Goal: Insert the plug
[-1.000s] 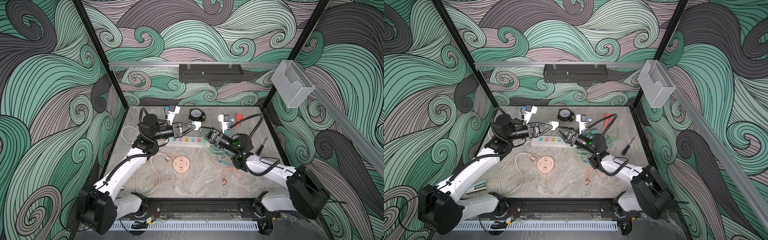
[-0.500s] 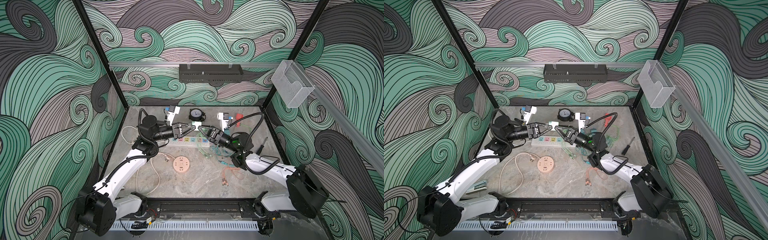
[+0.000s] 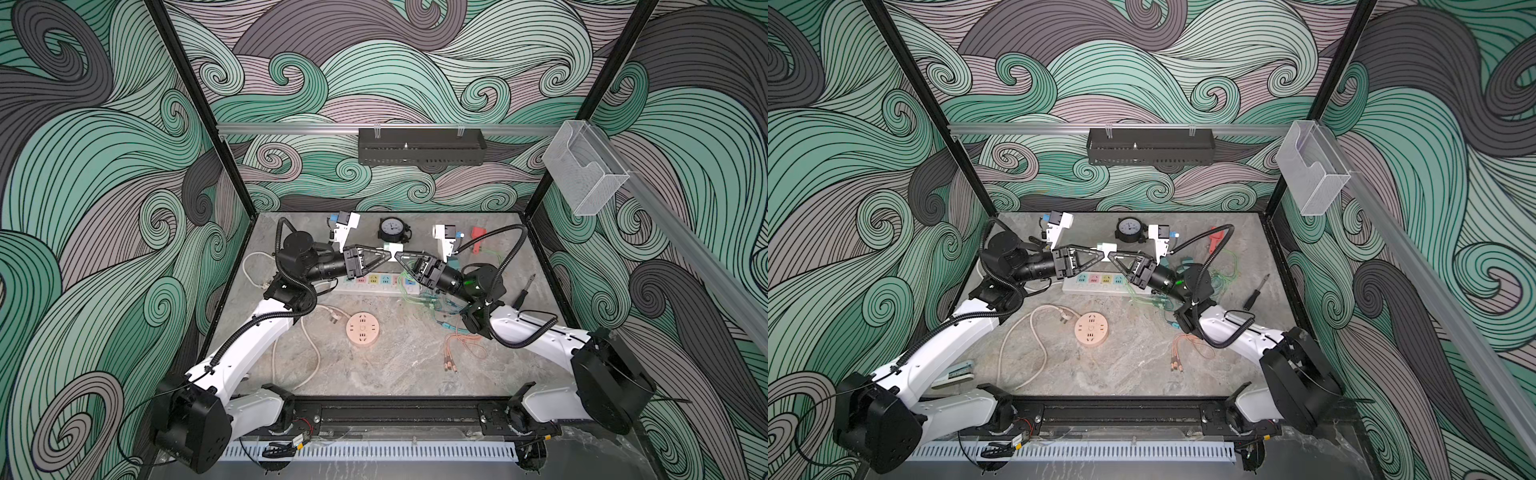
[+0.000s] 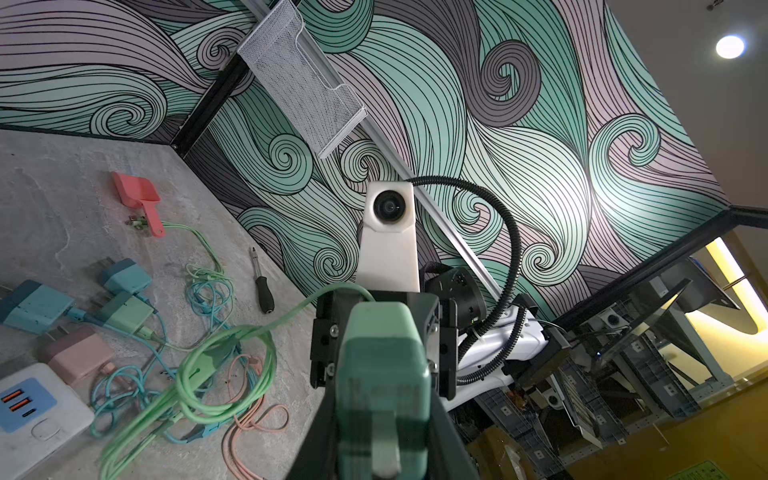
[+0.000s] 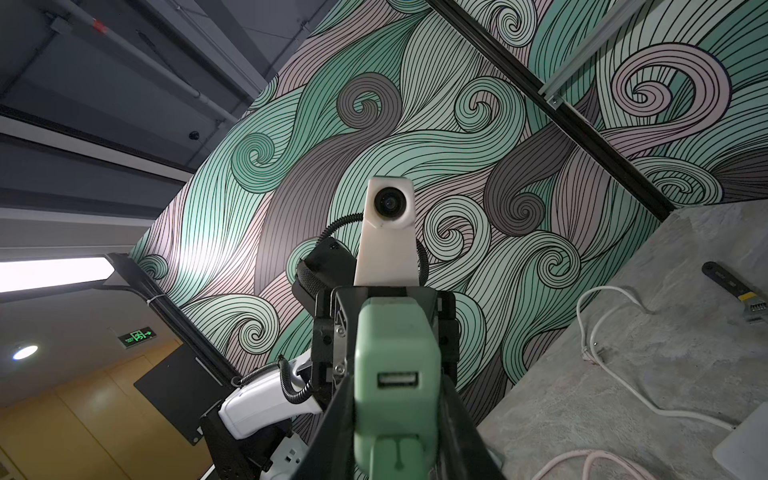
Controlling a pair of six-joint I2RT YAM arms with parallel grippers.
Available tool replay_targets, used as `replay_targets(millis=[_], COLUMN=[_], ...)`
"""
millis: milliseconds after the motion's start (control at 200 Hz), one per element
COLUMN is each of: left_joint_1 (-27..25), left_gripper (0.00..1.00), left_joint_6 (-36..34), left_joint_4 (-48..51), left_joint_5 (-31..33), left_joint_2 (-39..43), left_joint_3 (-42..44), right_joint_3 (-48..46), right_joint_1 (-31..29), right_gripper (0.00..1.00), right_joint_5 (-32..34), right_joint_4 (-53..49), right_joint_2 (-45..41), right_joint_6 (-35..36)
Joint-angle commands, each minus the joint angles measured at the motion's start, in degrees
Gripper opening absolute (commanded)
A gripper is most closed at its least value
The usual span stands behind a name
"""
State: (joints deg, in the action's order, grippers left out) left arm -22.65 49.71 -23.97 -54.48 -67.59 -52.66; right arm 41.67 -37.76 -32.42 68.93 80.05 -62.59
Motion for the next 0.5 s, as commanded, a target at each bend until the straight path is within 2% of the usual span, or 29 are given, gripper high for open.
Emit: replay_targets(millis=[0,70,105,145,195,290,375,495], left_joint_1=[-0.9,-0.9,-0.9,-0.9,-0.9,-0.7,-0.6,-0.1], left_gripper=[0.00,0.00,0.03,0.10,0.25,0.46,0.57,0.63], left_joint_6=[-1.4,-2.1,-2.8,-3.6,-4.2,-5.3,-6.5,-8.3], left_joint_4=[1.6,3.3,4.7,6.2,7.6,9.3,11.2,14.4], left_joint_5=[-0.6,-0.2,0.1,0.1,0.2,0.3,0.8,1.5], left_joint_2=[1.1,1.1,1.1,1.1,1.2,1.5,2.1,3.4], left_joint_3=[-0.2,-0.8,-1.1,-1.7,-2.1,-2.5,-2.8,-2.9], right_joint_3=[1.8,1.7,1.6,1.5,1.5,2.1,2.7,4.0], right_joint_1=[-0.4,-0.4,-0.4,-0.4,-0.4,-0.4,-0.2,0.4], right_gripper=[0.21,0.19,0.18,0.18,0.17,0.16,0.15,0.14], right_joint_5=[-0.5,-0.4,-0.4,-0.4,-0.8,-1.1,-1.1,-1.3], right_joint_4=[1.8,0.3,-0.5,-1.4,-3.0,-8.6,-13.5,-19.8], right_joint_2=[-0.4,-0.8,-1.0,-1.4,-2.0,-3.9,-5.8,-8.1], right_joint_6=[1.7,2.5,3.0,3.8,4.9,8.3,11.3,14.5])
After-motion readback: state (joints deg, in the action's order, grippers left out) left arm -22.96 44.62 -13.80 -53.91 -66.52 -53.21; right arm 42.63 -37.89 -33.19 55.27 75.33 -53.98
